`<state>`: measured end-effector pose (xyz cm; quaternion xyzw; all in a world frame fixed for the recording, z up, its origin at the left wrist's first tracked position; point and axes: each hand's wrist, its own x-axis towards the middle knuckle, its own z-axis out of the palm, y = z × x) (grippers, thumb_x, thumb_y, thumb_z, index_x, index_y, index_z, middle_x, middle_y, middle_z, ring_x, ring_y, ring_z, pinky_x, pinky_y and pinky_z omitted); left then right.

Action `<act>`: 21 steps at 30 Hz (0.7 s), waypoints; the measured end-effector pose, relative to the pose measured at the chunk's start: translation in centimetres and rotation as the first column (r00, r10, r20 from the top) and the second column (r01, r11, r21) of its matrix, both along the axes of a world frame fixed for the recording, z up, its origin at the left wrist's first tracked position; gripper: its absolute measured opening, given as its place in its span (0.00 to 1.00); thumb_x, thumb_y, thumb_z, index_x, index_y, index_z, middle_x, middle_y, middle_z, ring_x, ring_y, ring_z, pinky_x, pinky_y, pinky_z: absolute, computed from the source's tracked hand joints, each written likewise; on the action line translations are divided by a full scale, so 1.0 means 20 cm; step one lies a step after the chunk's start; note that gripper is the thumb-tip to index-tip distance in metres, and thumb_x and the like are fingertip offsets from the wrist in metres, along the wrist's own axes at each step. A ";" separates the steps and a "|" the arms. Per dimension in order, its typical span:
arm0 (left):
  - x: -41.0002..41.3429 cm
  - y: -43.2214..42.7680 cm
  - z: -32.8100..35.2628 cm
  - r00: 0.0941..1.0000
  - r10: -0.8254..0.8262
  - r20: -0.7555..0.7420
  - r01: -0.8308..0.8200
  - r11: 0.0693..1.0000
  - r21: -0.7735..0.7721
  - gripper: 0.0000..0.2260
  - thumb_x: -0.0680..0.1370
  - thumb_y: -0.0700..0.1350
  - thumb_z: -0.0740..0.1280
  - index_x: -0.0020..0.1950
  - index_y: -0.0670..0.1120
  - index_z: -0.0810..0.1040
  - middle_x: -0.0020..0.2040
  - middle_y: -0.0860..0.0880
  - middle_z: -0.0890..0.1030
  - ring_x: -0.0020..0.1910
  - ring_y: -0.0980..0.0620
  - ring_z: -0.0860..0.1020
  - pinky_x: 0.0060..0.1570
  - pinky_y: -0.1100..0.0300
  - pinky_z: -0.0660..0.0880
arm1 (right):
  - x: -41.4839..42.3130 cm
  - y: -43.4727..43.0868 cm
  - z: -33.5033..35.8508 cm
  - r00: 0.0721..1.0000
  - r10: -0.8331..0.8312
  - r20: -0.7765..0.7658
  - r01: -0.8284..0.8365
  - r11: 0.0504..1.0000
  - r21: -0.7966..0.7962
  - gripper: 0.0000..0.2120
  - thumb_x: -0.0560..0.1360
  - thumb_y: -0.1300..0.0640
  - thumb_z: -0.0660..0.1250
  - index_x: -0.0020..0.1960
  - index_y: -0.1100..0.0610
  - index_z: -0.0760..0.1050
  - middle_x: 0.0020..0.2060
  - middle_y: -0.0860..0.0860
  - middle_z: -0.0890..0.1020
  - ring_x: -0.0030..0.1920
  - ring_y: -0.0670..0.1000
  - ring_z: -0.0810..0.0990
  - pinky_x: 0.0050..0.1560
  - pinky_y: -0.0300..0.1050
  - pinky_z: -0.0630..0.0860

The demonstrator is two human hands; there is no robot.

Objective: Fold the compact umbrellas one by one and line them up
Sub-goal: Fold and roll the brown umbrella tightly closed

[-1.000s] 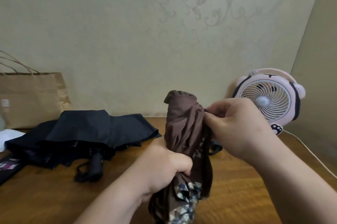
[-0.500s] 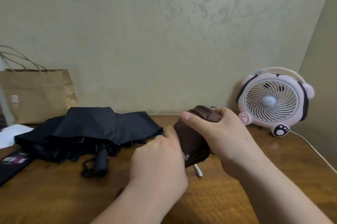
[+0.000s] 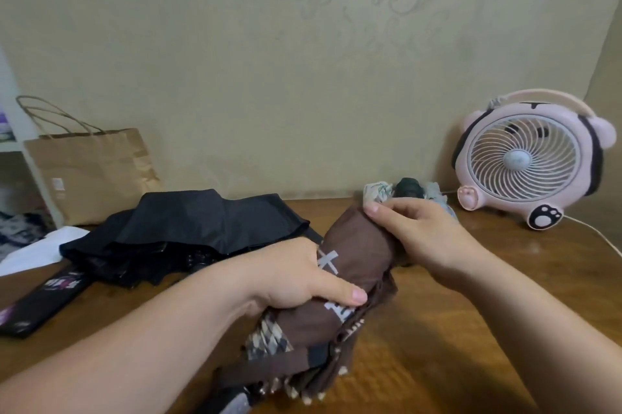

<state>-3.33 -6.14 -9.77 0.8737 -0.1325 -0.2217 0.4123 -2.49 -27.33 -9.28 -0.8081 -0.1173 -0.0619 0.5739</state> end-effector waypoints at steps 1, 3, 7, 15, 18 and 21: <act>0.01 0.00 0.01 0.998 -0.032 0.062 0.023 0.990 0.142 0.27 0.64 0.60 0.81 0.42 0.37 0.79 0.39 0.47 0.82 0.38 0.45 0.81 0.42 0.52 0.76 | 0.00 -0.06 0.03 0.996 0.045 0.072 -0.028 0.976 -0.215 0.23 0.68 0.35 0.74 0.51 0.52 0.84 0.43 0.45 0.85 0.45 0.44 0.82 0.45 0.42 0.80; 0.03 -0.02 0.01 0.979 -0.105 0.177 0.026 0.918 0.397 0.26 0.66 0.61 0.79 0.36 0.42 0.73 0.33 0.47 0.72 0.32 0.48 0.71 0.35 0.53 0.65 | -0.03 -0.11 0.11 0.966 0.233 0.111 -0.114 0.771 -0.626 0.38 0.63 0.34 0.78 0.69 0.45 0.74 0.61 0.37 0.79 0.61 0.37 0.76 0.64 0.38 0.74; 0.01 -0.17 0.01 0.915 -0.261 0.308 -0.006 0.754 0.657 0.18 0.69 0.55 0.75 0.37 0.40 0.78 0.32 0.47 0.72 0.30 0.50 0.70 0.29 0.56 0.65 | -0.08 0.08 0.10 0.924 0.383 -0.002 -0.086 0.203 -0.975 0.45 0.63 0.35 0.79 0.73 0.44 0.63 0.65 0.42 0.75 0.63 0.48 0.75 0.68 0.46 0.72; -0.03 -0.20 0.02 0.703 -0.537 0.466 -0.208 0.472 0.857 0.13 0.76 0.49 0.70 0.56 0.50 0.69 0.42 0.51 0.74 0.37 0.50 0.75 0.36 0.54 0.76 | -0.02 0.07 -0.03 0.967 0.235 0.095 0.036 0.243 -0.969 0.10 0.72 0.46 0.69 0.47 0.51 0.75 0.38 0.48 0.79 0.38 0.54 0.79 0.40 0.48 0.79; -0.01 -0.11 0.14 0.612 -0.562 0.557 -0.320 0.467 0.824 0.19 0.75 0.48 0.70 0.63 0.52 0.68 0.49 0.50 0.78 0.44 0.47 0.79 0.41 0.50 0.80 | -0.05 0.06 -0.09 0.873 0.164 0.459 0.375 0.375 -0.848 0.08 0.73 0.48 0.66 0.47 0.50 0.68 0.38 0.48 0.77 0.38 0.56 0.77 0.36 0.46 0.69; -0.02 -0.10 0.27 0.529 -0.598 0.602 -0.392 0.457 0.798 0.14 0.75 0.47 0.68 0.58 0.52 0.70 0.48 0.51 0.77 0.45 0.46 0.78 0.39 0.52 0.76 | -0.05 0.08 -0.12 0.781 0.041 0.623 0.520 0.510 -0.685 0.10 0.72 0.48 0.69 0.48 0.51 0.72 0.39 0.47 0.80 0.39 0.56 0.81 0.34 0.46 0.73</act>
